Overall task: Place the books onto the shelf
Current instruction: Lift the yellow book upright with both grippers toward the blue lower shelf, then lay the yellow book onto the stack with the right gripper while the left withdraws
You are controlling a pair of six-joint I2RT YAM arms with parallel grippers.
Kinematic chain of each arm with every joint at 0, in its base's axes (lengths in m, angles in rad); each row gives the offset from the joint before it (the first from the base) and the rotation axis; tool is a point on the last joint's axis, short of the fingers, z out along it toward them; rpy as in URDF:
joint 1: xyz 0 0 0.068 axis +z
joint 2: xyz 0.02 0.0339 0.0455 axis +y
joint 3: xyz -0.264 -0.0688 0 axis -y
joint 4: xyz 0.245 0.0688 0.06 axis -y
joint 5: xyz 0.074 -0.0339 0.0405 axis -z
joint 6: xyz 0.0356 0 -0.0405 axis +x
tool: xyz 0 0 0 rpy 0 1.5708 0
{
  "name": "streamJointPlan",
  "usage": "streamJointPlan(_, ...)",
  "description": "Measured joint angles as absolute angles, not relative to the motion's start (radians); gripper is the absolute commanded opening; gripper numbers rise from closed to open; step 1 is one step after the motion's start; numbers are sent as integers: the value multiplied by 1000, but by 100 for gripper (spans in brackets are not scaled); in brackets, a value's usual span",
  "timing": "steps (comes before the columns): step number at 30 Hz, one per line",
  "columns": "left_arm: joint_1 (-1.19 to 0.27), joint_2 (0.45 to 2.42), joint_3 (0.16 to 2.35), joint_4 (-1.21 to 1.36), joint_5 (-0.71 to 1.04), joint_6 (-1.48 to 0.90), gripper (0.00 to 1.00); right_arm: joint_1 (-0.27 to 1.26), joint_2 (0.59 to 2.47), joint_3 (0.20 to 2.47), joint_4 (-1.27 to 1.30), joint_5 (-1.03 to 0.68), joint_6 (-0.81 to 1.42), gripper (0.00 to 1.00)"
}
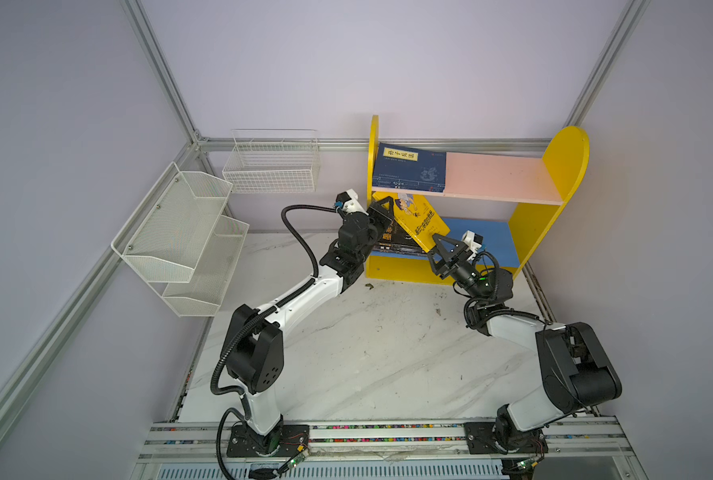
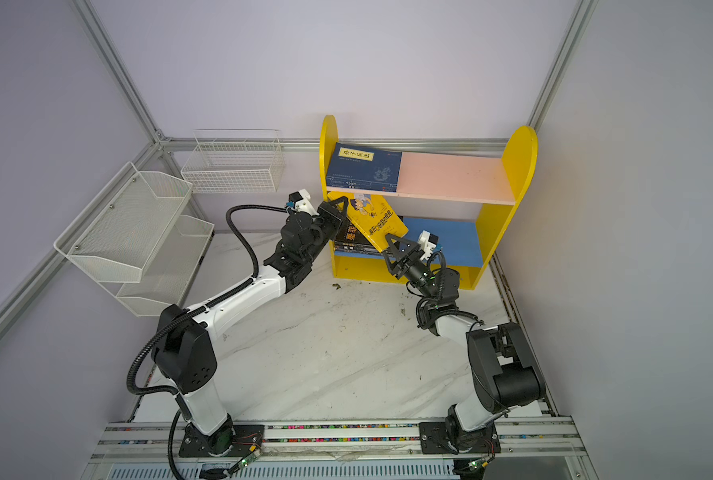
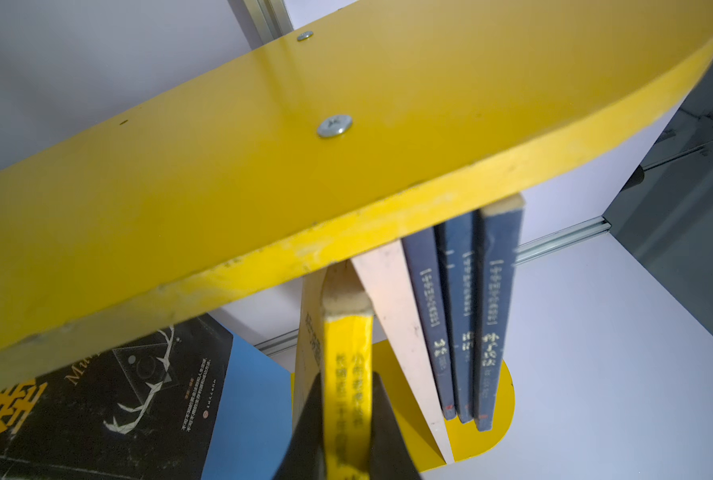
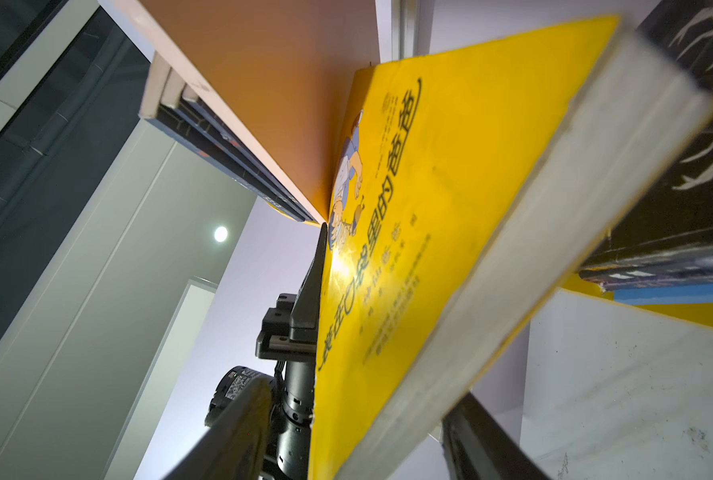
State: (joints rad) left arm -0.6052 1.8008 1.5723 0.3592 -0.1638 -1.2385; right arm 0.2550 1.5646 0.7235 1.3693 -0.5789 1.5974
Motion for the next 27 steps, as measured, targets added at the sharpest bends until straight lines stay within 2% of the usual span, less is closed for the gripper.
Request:
streamJointPlan(5,-607,1821,1572,400,-156,-1238,0,279,1599,752,1397,-555,1628,32)
streamJointPlan(8,-608,1836,1572,426,-146,-1238,0,282,1624,763,1420,-543,1647,23)
streamJointPlan(9,-608,1838,1572,427,-146,-1237,4,282,1633,764,1427,-541,1653,20)
streamJointPlan(12,-604,1840,1572,424,-146,-1222,25,281,1649,768,1435,-541,1668,15)
streamJointPlan(14,-603,1835,1563,427,-142,-1217,52,279,1650,768,1423,-546,1668,10)
streamJointPlan(16,-601,1811,1538,408,-140,-1214,70,265,1649,771,1378,-564,1649,9)
streamJointPlan(17,-597,1789,1519,379,-136,-1209,76,252,1648,778,1334,-579,1633,9)
streamJointPlan(20,-583,1718,1470,286,-119,-1174,84,208,1637,854,1080,-632,1515,8)
streamJointPlan(23,-552,1633,1457,164,-85,-1098,87,157,1634,1005,732,-675,1345,9)
streamJointPlan(27,-507,1487,1397,45,-73,-993,90,91,1646,1182,433,-759,1144,9)
